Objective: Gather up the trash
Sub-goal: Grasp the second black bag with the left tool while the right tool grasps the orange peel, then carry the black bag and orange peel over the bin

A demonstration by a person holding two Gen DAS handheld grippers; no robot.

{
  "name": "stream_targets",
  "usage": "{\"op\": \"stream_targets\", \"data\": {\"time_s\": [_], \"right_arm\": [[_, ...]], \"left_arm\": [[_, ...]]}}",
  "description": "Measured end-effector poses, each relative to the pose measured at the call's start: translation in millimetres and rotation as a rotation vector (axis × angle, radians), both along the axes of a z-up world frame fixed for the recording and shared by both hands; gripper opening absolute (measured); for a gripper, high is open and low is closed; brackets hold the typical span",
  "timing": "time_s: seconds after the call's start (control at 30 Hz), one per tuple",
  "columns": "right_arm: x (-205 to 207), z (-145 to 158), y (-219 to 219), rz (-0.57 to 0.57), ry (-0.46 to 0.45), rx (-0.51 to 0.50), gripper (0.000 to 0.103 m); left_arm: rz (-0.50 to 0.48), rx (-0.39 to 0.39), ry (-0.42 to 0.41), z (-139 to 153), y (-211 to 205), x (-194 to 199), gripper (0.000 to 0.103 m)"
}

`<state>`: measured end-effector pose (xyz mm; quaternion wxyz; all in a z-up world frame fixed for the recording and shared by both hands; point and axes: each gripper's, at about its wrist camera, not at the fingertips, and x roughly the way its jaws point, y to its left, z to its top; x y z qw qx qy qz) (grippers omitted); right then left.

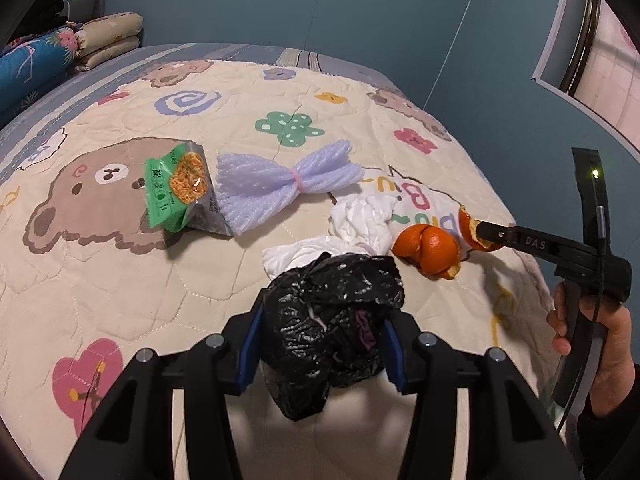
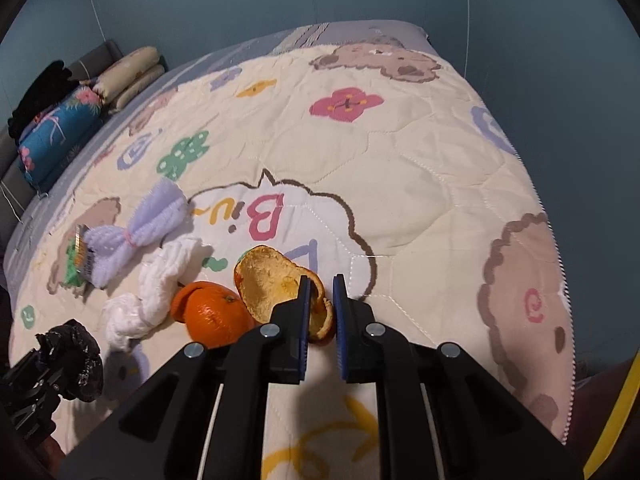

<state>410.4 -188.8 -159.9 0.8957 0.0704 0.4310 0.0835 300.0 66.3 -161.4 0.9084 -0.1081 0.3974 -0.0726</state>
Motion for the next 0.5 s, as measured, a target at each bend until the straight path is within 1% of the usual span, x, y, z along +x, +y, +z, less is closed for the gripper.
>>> {"op": "stream_targets", "data": {"time_s": [0.23,0.33,0.5], "right_arm": [[-36.2,30.0,-17.8,0.007,-0.040,0.033,0.011],[-62.1,45.1,-24.4,0.017,-0.071,0.039,0.011],[-100.9,60.6,-32.6,0.036,-0.102,0.049,0.011]], "left_arm": [[-0.003,0.018,-0.029,17.5,3.7,-20.5,0.047],[-0.008,0.035,-0.039,24.4,5.9,-31.7,0.047],[-0.014,0.066,-0.048,32.5,9.4,-54.4,0.047]]}}
